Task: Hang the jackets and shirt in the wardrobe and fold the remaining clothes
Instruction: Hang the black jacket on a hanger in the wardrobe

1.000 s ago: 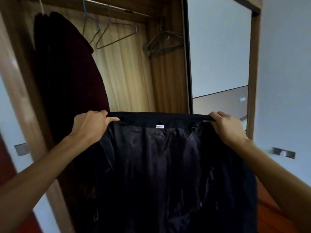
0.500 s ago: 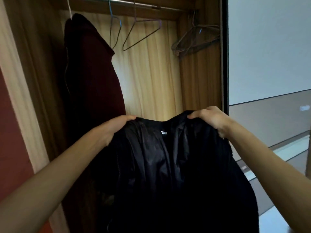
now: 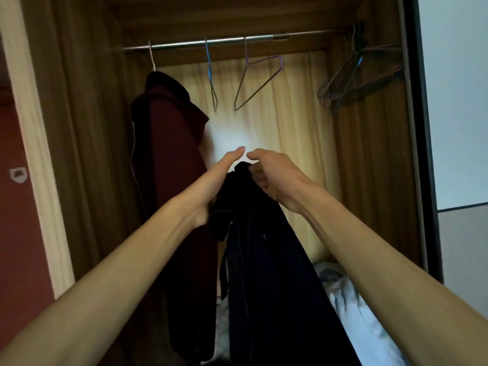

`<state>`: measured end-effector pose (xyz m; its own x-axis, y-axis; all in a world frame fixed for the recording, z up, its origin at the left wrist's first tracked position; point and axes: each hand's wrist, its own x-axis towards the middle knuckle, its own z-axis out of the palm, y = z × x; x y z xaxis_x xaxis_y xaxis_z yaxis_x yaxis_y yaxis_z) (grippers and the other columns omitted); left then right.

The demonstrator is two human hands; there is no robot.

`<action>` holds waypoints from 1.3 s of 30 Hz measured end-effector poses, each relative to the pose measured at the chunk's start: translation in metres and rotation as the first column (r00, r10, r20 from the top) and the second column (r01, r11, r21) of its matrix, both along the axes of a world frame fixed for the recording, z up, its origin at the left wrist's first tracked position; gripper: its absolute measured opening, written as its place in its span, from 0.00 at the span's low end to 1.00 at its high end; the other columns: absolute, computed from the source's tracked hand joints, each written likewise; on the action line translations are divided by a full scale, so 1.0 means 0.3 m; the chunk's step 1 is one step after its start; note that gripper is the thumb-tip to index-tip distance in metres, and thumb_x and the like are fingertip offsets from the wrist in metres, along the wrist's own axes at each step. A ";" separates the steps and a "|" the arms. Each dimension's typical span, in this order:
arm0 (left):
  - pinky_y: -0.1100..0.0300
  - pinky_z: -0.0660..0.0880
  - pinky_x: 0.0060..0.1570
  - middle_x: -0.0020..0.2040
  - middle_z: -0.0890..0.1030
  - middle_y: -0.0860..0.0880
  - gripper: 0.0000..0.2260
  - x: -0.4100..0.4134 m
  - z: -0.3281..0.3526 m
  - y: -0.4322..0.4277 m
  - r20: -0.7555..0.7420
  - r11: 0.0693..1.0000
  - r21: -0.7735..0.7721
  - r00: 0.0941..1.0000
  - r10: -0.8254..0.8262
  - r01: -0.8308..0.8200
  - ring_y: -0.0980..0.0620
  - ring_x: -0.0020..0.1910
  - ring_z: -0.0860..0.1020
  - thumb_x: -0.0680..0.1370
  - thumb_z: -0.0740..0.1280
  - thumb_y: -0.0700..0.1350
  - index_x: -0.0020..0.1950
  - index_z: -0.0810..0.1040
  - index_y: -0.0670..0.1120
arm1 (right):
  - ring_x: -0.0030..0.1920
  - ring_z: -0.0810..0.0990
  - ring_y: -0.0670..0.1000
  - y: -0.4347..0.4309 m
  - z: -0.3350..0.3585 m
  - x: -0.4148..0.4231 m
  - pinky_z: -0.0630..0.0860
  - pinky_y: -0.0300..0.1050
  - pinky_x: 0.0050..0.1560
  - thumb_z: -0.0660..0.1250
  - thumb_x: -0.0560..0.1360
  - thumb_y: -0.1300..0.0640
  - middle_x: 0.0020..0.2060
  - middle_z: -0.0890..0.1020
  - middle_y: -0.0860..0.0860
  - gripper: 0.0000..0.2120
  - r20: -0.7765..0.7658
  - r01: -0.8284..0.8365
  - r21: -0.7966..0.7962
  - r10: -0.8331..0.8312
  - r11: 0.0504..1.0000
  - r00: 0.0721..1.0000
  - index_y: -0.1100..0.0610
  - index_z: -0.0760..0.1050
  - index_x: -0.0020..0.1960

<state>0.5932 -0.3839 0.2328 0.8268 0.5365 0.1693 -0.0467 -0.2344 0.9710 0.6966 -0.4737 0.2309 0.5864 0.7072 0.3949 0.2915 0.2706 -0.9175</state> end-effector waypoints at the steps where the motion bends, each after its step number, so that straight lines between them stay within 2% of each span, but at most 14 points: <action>1: 0.53 0.79 0.58 0.53 0.86 0.44 0.22 -0.005 0.006 0.008 -0.011 0.999 0.047 1.000 -0.001 0.001 0.47 0.52 0.85 0.76 0.68 0.63 0.56 0.85 0.46 | 0.24 0.73 0.48 0.014 0.011 0.013 0.71 0.40 0.31 0.59 0.77 0.53 0.24 0.76 0.50 0.14 -0.012 -0.037 0.012 0.037 0.999 0.999 0.61 0.73 0.37; 3: 0.53 0.79 0.59 0.54 0.86 0.44 0.21 -0.009 0.011 0.037 -0.032 0.995 0.102 0.999 0.027 -0.023 0.48 0.54 0.84 0.74 0.73 0.58 0.59 0.83 0.46 | 0.19 0.64 0.46 0.032 0.036 0.033 0.63 0.38 0.22 0.55 0.76 0.58 0.19 0.67 0.48 0.15 -0.031 -0.121 0.036 0.122 0.992 0.992 0.57 0.65 0.32; 5: 0.54 0.79 0.55 0.54 0.85 0.43 0.21 -0.007 0.013 0.076 -0.020 0.987 0.127 0.995 0.096 -0.093 0.47 0.51 0.84 0.73 0.74 0.54 0.60 0.83 0.42 | 0.18 0.65 0.47 0.044 0.056 0.057 0.63 0.36 0.20 0.53 0.77 0.57 0.19 0.69 0.49 0.17 0.018 -0.170 0.008 0.170 0.985 0.985 0.58 0.68 0.30; 8: 0.51 0.77 0.53 0.52 0.82 0.41 0.19 -0.003 0.022 0.135 0.017 0.972 0.145 0.982 0.187 -0.187 0.44 0.49 0.80 0.76 0.72 0.47 0.62 0.80 0.37 | 0.21 0.76 0.52 0.101 0.083 0.097 0.73 0.38 0.26 0.52 0.78 0.54 0.22 0.79 0.55 0.24 0.352 0.041 -0.057 -0.018 0.998 0.936 0.62 0.81 0.35; 10: 0.50 0.77 0.53 0.51 0.81 0.40 0.17 -0.001 0.042 0.174 0.054 0.963 0.099 0.967 0.248 -0.252 0.43 0.49 0.80 0.77 0.70 0.44 0.62 0.80 0.36 | 0.20 0.76 0.51 0.167 0.118 0.116 0.72 0.39 0.28 0.52 0.79 0.52 0.21 0.78 0.55 0.26 0.439 0.147 -0.004 -0.130 0.989 0.889 0.62 0.84 0.36; 13: 0.58 0.80 0.42 0.48 0.82 0.41 0.12 0.005 0.111 0.226 0.128 0.954 0.038 0.949 0.290 -0.297 0.46 0.42 0.82 0.79 0.67 0.42 0.60 0.80 0.37 | 0.23 0.78 0.50 0.265 0.195 0.145 0.74 0.38 0.27 0.53 0.81 0.47 0.24 0.81 0.55 0.26 0.300 0.134 0.024 -0.135 0.991 0.944 0.63 0.83 0.45; 15: 0.64 0.78 0.30 0.42 0.80 0.43 0.07 0.010 0.168 0.242 0.182 0.950 -0.002 0.934 0.306 -0.311 0.50 0.35 0.80 0.81 0.62 0.40 0.50 0.79 0.41 | 0.27 0.81 0.50 0.313 0.261 0.171 0.75 0.37 0.26 0.53 0.82 0.42 0.31 0.84 0.56 0.26 0.191 0.062 0.046 -0.069 0.997 0.979 0.62 0.78 0.56; 20: 0.68 0.70 0.20 0.22 0.73 0.50 0.15 0.018 0.258 0.290 0.283 0.952 -0.029 0.910 0.302 -0.306 0.55 0.19 0.73 0.81 0.58 0.38 0.34 0.71 0.46 | 0.34 0.85 0.51 0.398 0.448 0.191 0.77 0.41 0.30 0.53 0.81 0.36 0.38 0.87 0.57 0.30 0.161 -0.052 0.185 0.021 0.981 0.987 0.55 0.63 0.75; 25: 0.66 0.72 0.23 0.27 0.73 0.49 0.15 0.020 0.261 0.360 0.275 0.955 -0.061 0.915 0.295 -0.289 0.53 0.22 0.73 0.80 0.60 0.39 0.33 0.72 0.46 | 0.29 0.83 0.48 0.467 0.603 0.156 0.76 0.36 0.27 0.52 0.82 0.36 0.40 0.86 0.58 0.29 0.219 -0.042 0.206 -0.005 0.978 0.976 0.53 0.62 0.76; 28: 0.67 0.73 0.22 0.28 0.74 0.49 0.14 0.008 0.255 0.400 0.262 0.961 -0.060 0.924 0.277 -0.271 0.53 0.23 0.74 0.80 0.61 0.39 0.34 0.73 0.46 | 0.28 0.82 0.47 0.506 0.658 0.152 0.75 0.34 0.26 0.53 0.84 0.43 0.44 0.85 0.58 0.20 0.179 -0.065 0.161 0.036 0.985 0.983 0.57 0.72 0.60; 30: 0.67 0.73 0.22 0.28 0.74 0.49 0.14 0.002 0.255 0.427 0.268 0.964 -0.059 0.926 0.265 -0.258 0.53 0.22 0.74 0.79 0.61 0.39 0.33 0.73 0.46 | 0.31 0.82 0.48 0.545 0.673 0.155 0.76 0.35 0.25 0.53 0.84 0.45 0.44 0.84 0.58 0.18 0.150 -0.043 0.186 0.014 0.982 0.989 0.58 0.73 0.51; 32: 0.66 0.74 0.23 0.30 0.75 0.48 0.13 -0.001 0.256 0.439 0.269 0.965 -0.063 0.926 0.264 -0.256 0.53 0.24 0.75 0.79 0.62 0.39 0.35 0.75 0.45 | 0.32 0.84 0.50 0.593 0.688 0.165 0.79 0.38 0.26 0.52 0.85 0.45 0.40 0.83 0.58 0.20 0.113 0.013 0.274 -0.046 0.962 0.993 0.61 0.73 0.56; 35: 0.62 0.78 0.27 0.40 0.79 0.45 0.06 0.000 0.247 0.449 0.285 0.965 -0.078 0.922 0.261 -0.249 0.49 0.34 0.78 0.78 0.64 0.39 0.47 0.80 0.43 | 0.34 0.85 0.53 0.643 0.701 0.178 0.83 0.44 0.31 0.51 0.85 0.48 0.38 0.82 0.60 0.23 0.107 0.040 0.348 -0.082 0.937 0.991 0.66 0.70 0.66; 39: 0.60 0.80 0.29 0.49 0.85 0.43 0.11 0.011 0.216 0.474 0.276 0.953 -0.055 0.913 0.301 -0.298 0.46 0.39 0.82 0.78 0.68 0.46 0.56 0.82 0.41 | 0.32 0.83 0.51 0.657 0.664 0.185 0.82 0.39 0.31 0.52 0.86 0.51 0.42 0.83 0.62 0.22 0.224 0.012 0.424 -0.118 0.905 0.968 0.68 0.70 0.67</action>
